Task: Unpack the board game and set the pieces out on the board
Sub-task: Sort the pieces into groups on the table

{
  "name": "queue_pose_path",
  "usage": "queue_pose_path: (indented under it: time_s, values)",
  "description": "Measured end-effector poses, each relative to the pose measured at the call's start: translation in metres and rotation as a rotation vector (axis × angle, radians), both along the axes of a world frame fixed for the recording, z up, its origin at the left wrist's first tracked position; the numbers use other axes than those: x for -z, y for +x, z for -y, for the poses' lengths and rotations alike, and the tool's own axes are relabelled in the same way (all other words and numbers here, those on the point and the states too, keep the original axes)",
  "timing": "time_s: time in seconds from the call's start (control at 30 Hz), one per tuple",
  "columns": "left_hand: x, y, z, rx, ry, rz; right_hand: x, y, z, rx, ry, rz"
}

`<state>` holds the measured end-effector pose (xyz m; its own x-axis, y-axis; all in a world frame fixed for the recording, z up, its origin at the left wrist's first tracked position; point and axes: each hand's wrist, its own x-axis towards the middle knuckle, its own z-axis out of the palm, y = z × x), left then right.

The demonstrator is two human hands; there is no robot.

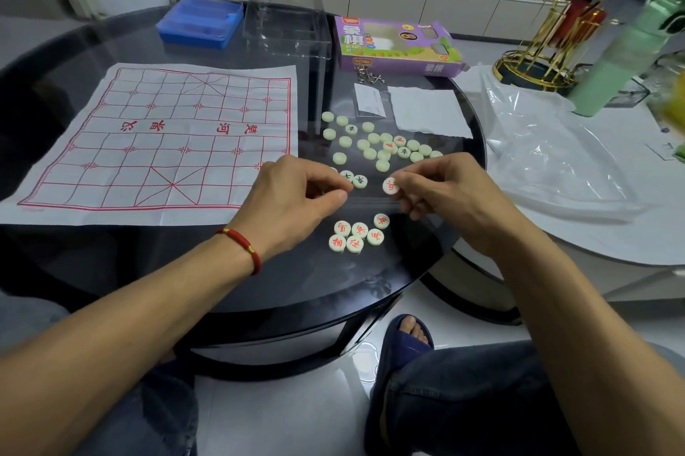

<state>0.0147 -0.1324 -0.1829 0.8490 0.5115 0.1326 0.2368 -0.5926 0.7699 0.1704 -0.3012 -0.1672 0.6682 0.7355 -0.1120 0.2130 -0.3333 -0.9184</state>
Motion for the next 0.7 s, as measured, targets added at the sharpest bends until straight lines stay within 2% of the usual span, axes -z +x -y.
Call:
queue_pose_path:
  time_s: [0.07,0.2,0.33,0.43,0.57,0.7]
  values:
    - [-0.001,0.000,0.001,0.001,-0.002,0.004,-0.003,-0.006,-0.003,-0.036,-0.022,0.059]
    - [0.002,-0.001,0.002,0.027,0.101,-0.025,-0.002,0.000,-0.003,-0.030,-0.289,0.494]
    - [0.006,-0.001,0.001,0.069,0.198,-0.055,0.002,0.003,0.007,-0.039,-0.499,0.629]
    - [0.008,0.000,0.000,0.086,0.222,-0.059,0.007,-0.005,0.010,-0.074,-0.499,0.738]
    - [0.011,0.000,0.000,0.095,0.241,-0.054,0.008,-0.011,0.009,-0.182,-0.464,0.789]
    - [0.009,0.000,0.000,0.081,0.243,-0.045,0.009,0.003,-0.008,-0.068,-0.315,0.857]
